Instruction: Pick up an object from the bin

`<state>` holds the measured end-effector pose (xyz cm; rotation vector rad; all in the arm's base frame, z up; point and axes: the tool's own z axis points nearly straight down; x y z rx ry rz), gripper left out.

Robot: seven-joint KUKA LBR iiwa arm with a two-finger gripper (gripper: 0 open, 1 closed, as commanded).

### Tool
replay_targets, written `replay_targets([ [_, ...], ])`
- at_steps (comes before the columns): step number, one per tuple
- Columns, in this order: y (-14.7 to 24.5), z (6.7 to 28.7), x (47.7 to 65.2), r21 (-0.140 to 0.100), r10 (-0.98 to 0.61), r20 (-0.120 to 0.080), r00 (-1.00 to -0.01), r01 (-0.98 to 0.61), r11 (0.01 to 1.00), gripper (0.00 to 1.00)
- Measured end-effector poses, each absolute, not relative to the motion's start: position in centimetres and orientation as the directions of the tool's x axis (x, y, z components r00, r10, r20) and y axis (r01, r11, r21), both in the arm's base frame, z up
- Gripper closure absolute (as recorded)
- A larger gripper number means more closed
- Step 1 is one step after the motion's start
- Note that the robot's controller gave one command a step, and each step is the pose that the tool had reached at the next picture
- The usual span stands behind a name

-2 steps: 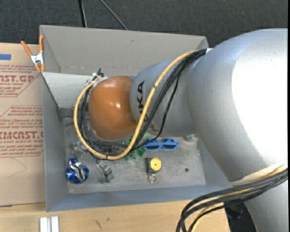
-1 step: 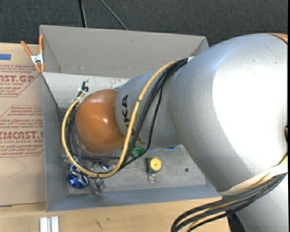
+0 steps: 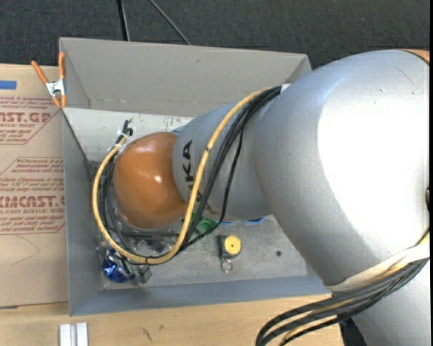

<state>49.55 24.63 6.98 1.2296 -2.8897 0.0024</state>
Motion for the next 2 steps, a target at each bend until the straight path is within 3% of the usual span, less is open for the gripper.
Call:
replay_targets([
  [1,22.8,17.6,49.9,-0.003,-0.928,-0.004,-0.372,-0.928,0.372,1.0],
  [2,20.5,6.8,54.8,0.001,-0.992,-0.002,-0.13,-0.992,0.13,1.0],
])
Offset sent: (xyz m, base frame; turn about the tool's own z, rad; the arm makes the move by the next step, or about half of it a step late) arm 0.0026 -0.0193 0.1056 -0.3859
